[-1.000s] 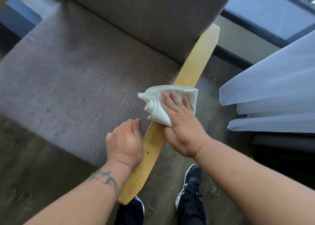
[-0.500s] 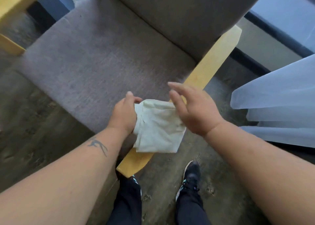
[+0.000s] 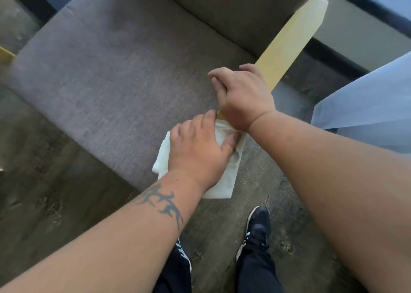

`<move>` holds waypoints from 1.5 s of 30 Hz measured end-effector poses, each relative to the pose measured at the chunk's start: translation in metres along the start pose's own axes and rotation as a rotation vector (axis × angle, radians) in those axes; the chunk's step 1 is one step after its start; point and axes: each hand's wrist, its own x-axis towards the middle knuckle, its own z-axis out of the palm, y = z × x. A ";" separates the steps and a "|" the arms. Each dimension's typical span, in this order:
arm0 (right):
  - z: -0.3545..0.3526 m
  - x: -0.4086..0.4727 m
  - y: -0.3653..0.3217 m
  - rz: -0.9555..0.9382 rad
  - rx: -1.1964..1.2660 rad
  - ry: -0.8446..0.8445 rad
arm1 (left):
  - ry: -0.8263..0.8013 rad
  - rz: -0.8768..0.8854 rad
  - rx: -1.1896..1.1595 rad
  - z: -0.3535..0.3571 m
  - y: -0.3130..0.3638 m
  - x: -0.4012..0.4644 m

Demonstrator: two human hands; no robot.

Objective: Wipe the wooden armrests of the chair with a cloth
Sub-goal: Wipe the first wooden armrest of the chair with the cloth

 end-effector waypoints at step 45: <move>0.002 0.000 -0.002 0.004 -0.077 0.028 | -0.477 0.494 -0.114 -0.046 -0.058 -0.014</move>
